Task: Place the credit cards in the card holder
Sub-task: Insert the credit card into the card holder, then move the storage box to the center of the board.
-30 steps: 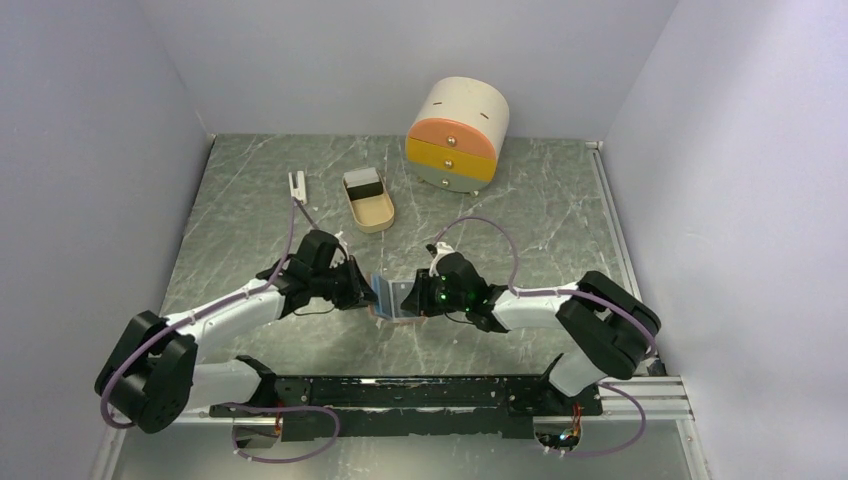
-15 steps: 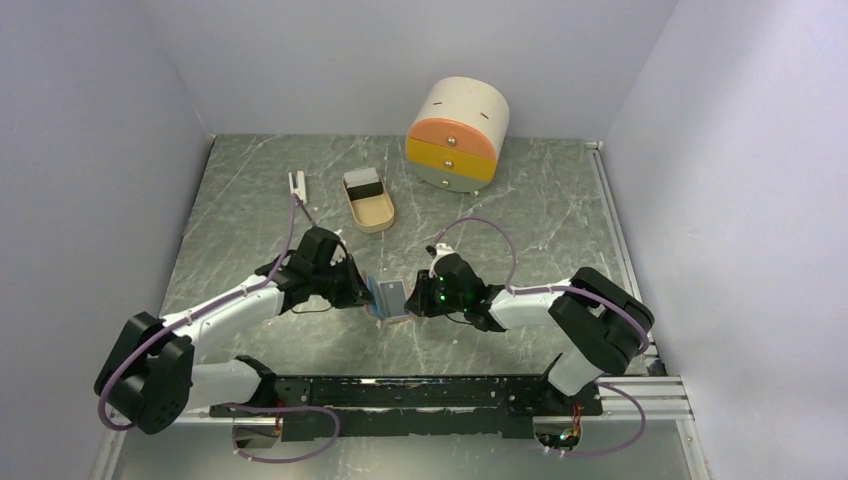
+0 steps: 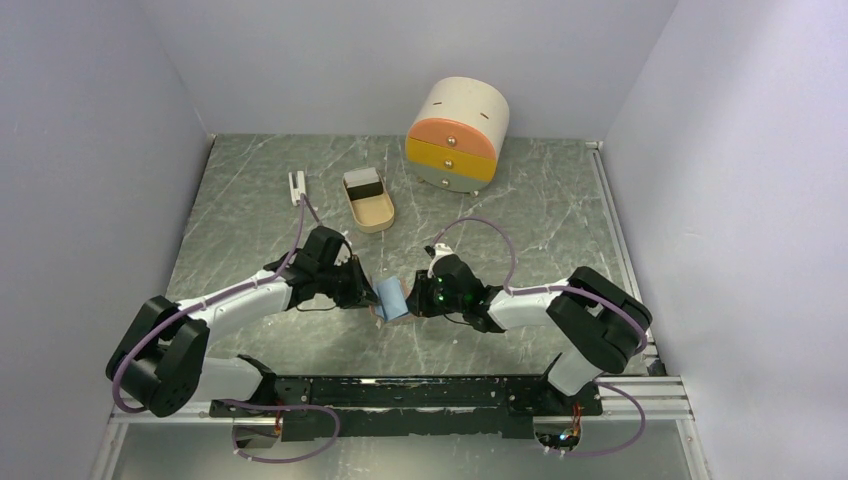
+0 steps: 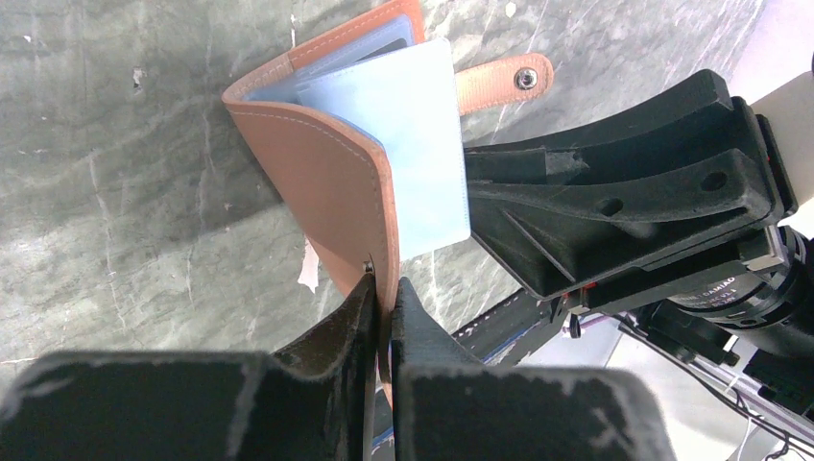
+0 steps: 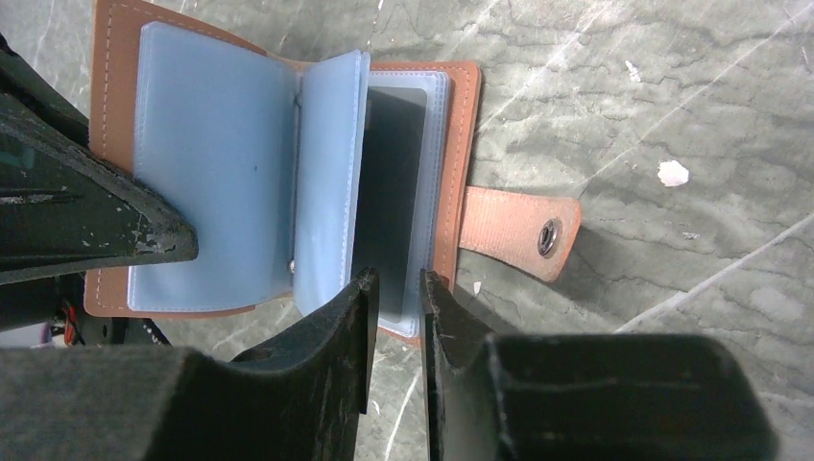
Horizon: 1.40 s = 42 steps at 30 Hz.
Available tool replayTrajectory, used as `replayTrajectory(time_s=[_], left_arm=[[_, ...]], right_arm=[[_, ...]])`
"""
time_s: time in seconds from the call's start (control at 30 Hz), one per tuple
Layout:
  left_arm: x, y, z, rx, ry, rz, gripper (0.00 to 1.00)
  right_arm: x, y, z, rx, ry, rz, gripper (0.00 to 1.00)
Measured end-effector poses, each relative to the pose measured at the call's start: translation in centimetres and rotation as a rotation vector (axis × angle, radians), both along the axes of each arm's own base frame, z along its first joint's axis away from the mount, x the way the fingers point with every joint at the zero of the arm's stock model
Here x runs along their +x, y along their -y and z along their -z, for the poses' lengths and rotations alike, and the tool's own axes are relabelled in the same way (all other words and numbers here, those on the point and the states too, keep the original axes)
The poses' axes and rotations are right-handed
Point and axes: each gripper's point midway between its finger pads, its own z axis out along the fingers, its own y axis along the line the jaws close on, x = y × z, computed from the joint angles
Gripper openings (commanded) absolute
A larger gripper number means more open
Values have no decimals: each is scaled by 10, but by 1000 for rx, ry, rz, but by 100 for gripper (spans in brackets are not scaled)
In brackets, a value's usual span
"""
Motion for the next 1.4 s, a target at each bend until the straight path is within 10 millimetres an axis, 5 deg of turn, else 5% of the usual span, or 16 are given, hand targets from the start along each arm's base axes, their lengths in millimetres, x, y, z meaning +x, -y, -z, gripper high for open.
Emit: replayTrajectory(time_s=[0.33,0.53,0.8,1.1,1.4], left_arm=[[-2,-6,1,3,-14,-16,15],[-6,-17,4,5,-30,-43,15],[-8,-25,9,-2,-57,-66,19],[-23,-33,24,-29,-114,-78,15],[-27,-30,24,-63,-113,-70,14]], right_arm=[[-3,8,-1,-38,1,6,30],[-3,22,-9,-94,33,6,43],[22,22,-59,-81,197,-4,54],[109,2,-115,-98,345,66,56],[191,-21,-97,-195,309,196,52]])
